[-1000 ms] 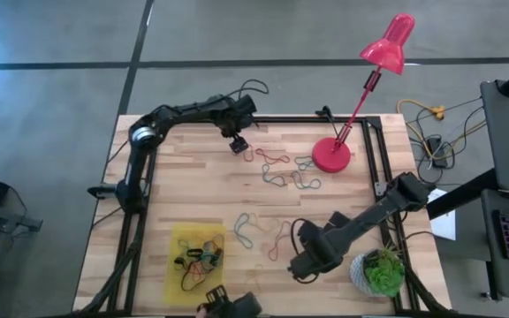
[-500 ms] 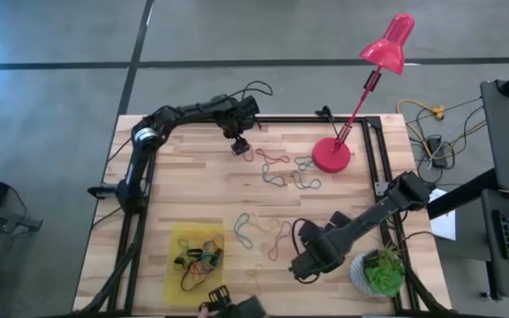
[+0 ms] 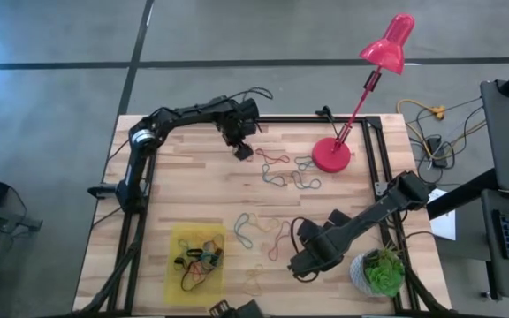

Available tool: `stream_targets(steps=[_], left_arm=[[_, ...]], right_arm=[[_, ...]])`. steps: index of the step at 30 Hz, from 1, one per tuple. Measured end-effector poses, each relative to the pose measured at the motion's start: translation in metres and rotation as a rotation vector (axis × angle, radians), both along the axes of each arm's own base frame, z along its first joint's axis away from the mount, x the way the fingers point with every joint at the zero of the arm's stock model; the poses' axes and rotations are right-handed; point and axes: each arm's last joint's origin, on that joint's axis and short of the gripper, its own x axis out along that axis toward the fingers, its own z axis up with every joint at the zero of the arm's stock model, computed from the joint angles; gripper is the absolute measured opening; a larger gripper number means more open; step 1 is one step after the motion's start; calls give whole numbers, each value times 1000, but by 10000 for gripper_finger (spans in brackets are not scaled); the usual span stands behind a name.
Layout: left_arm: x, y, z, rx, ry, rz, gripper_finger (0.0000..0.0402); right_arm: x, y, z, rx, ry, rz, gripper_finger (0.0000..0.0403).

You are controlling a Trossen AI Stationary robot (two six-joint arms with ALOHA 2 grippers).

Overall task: Pick and place rubber bands into bin
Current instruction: Put the red rubber band into the bin

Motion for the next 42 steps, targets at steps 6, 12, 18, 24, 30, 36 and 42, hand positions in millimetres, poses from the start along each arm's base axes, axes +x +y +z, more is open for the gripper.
stream_targets(steps=[6,12,18,24,30,36,42], left_arm=[[4,5,2,-188,-144,116,287],[16,-3,5,-203,-226,53,287],[17,-5,-11,-417,-244,111,287],[10,-9,-8,-340,-168,63,271],[-8,-13,11,-1,70,-24,173],[-11,-15,5,-7,93,-50,28],[-14,-28,-9,-194,33,-170,9]], right_arm=[[1,-1,0,0,4,21,146],[2,-4,0,1,7,19,146],[3,-5,0,0,4,0,146],[3,-5,0,-2,3,-15,146],[3,-6,0,-3,3,-20,144],[9,-16,0,4,10,-22,126],[13,-24,1,10,11,-26,91]])
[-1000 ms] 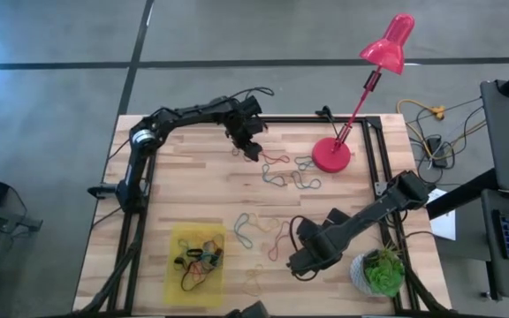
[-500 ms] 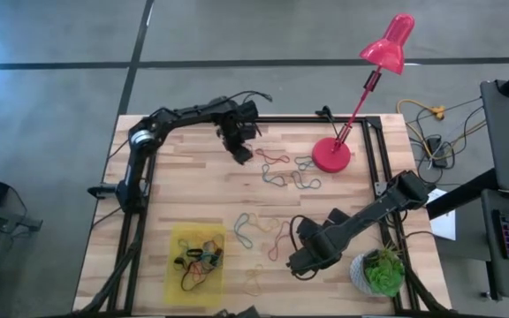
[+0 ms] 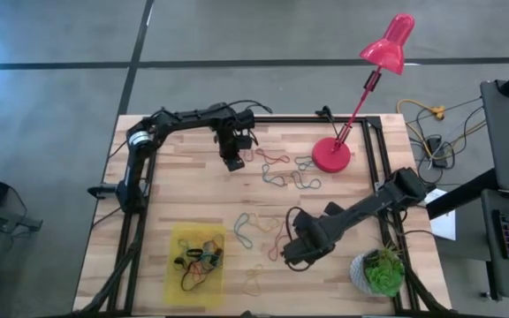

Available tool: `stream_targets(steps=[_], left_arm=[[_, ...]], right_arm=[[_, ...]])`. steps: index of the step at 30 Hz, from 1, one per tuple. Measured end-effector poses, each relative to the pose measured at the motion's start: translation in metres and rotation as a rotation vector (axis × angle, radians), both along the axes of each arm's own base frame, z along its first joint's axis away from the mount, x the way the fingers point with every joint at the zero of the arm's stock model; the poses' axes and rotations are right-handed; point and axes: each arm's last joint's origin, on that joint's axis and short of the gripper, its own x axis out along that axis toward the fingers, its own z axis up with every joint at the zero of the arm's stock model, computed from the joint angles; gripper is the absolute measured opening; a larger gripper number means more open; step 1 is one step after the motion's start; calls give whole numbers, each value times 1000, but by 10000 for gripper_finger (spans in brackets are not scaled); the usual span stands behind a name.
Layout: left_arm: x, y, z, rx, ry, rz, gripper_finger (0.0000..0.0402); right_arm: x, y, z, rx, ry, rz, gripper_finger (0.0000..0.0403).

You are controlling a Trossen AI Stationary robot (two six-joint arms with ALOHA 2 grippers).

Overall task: Pick and place rubber bands into bin
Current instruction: Put the red rubber band into the bin

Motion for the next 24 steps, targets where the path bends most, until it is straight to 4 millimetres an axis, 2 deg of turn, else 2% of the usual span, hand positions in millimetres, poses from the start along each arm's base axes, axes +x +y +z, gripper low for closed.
stream_targets(steps=[6,10,13,17,20,24], left_arm=[[-2,-5,-4,-24,-12,13,2],[-11,-18,23,94,-92,-11,1],[-30,-34,54,256,-179,-12,0],[-69,-61,85,327,-340,102,0],[-99,-80,91,332,-435,190,0],[-130,-95,86,326,-508,276,0]], right_arm=[[11,-11,-1,39,-48,11,52],[29,-36,-13,75,-105,35,22],[44,-63,-24,89,-168,57,10],[69,-108,-31,109,-327,51,9],[88,-144,-28,134,-495,31,8],[106,-192,-24,108,-689,-16,8]])
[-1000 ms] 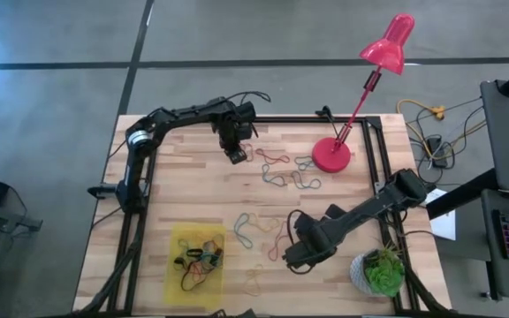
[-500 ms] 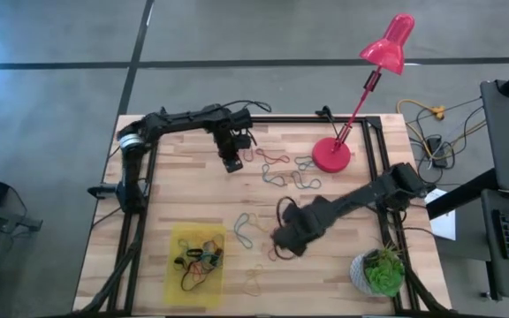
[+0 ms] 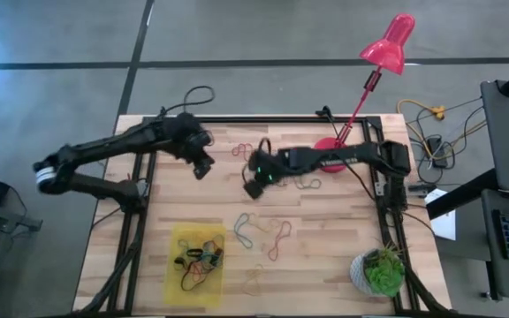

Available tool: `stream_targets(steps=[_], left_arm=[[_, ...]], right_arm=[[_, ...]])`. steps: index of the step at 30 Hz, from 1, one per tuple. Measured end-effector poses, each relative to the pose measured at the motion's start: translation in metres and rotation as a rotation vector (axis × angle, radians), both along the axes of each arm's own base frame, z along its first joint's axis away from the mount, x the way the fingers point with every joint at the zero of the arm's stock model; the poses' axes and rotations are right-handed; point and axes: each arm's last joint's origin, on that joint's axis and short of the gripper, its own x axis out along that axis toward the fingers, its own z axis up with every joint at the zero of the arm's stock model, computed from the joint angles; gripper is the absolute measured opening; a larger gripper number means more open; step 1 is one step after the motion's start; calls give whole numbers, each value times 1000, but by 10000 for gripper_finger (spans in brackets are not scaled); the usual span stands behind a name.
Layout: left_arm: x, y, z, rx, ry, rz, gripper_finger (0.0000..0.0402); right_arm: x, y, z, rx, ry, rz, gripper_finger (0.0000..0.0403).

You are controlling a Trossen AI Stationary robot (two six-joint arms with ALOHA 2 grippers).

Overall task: Pick and place rubber bands into bin
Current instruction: Put the red rubber band into the bin

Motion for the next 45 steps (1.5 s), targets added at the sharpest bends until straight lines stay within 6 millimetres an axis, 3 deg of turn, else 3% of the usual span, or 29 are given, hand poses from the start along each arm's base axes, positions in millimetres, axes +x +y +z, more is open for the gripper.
stream_targets(steps=[7,16,23,31,45], left_arm=[[-34,-17,-4,-42,-94,82,0],[-38,-19,10,-31,-249,120,0],[-34,-17,14,-70,-290,136,0],[-34,-17,14,-65,-293,128,0],[-34,-18,14,-57,-292,92,0]], right_arm=[[12,-66,-19,-6,-102,-123,8],[34,-111,-57,39,-105,-78,8],[46,-120,-71,8,79,-204,8],[64,-126,-74,-3,191,-164,8],[59,-122,-72,86,346,-160,8]])
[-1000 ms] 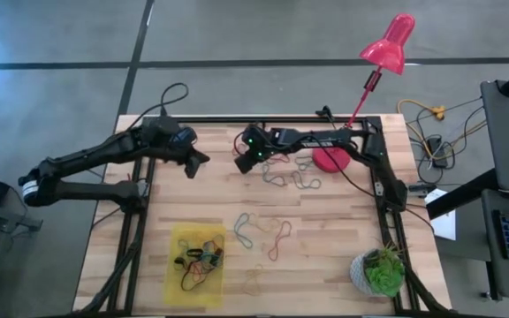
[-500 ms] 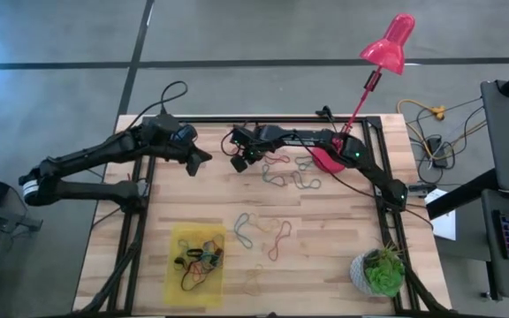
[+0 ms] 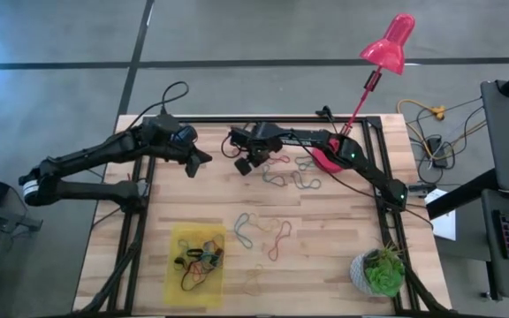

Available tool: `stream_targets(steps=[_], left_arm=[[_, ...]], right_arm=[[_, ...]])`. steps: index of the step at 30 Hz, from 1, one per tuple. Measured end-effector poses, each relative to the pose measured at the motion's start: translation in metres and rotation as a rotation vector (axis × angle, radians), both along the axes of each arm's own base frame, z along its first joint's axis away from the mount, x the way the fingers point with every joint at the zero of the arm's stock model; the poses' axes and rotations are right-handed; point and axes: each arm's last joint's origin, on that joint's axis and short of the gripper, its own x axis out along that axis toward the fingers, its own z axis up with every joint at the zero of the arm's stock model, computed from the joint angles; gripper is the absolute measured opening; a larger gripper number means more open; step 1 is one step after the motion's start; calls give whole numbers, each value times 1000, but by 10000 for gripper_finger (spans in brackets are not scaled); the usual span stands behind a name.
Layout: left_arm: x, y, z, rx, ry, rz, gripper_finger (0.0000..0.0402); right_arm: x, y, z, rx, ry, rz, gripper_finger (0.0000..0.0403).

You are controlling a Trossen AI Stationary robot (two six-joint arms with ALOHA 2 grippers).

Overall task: Pick and place rubber bands into bin
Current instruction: Put the red rubber band into the bin

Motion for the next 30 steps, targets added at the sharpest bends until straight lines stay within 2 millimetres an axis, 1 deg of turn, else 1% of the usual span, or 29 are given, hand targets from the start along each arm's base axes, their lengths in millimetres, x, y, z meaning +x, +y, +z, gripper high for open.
stream_targets(steps=[3,5,7,9,11,12,14,16,17,20,23,25,27,29,30], left_arm=[[0,0,0,-2,-2,-5,0],[0,-1,0,-11,-7,-21,0],[0,-2,0,-25,-12,-43,0],[-1,-2,0,-37,-7,-55,0],[-1,-3,-2,-44,6,-56,0],[-2,-3,-2,-48,13,-56,0],[-2,-3,-3,-51,20,-55,0],[-3,-3,-3,-52,21,-56,0],[-3,-3,-3,-53,20,-58,0],[-3,-4,-3,-71,12,-79,0],[-3,-5,-2,-88,1,-103,0],[-3,-6,-2,-92,-2,-108,0],[-4,-6,-1,-92,-4,-107,0],[-4,-6,-1,-90,-7,-107,0],[-4,-6,-1,-90,-7,-107,0]], right_arm=[[-2,6,-2,65,23,6,8],[-2,14,-2,128,22,15,8],[0,25,-2,168,19,34,8],[5,40,2,136,19,64,8],[12,55,12,48,-7,82,8],[17,62,20,-5,-38,85,8],[25,65,41,-79,-130,78,8],[30,56,53,-101,-219,51,8],[31,49,55,-104,-243,22,8],[29,28,50,-109,-245,-29,14],[25,10,57,-118,-259,-25,37],[17,-3,59,-89,-240,-35,59],[8,-16,52,-39,-192,-76,83],[1,-22,43,23,-146,-112,104],[0,-22,40,51,-136,-110,113]])
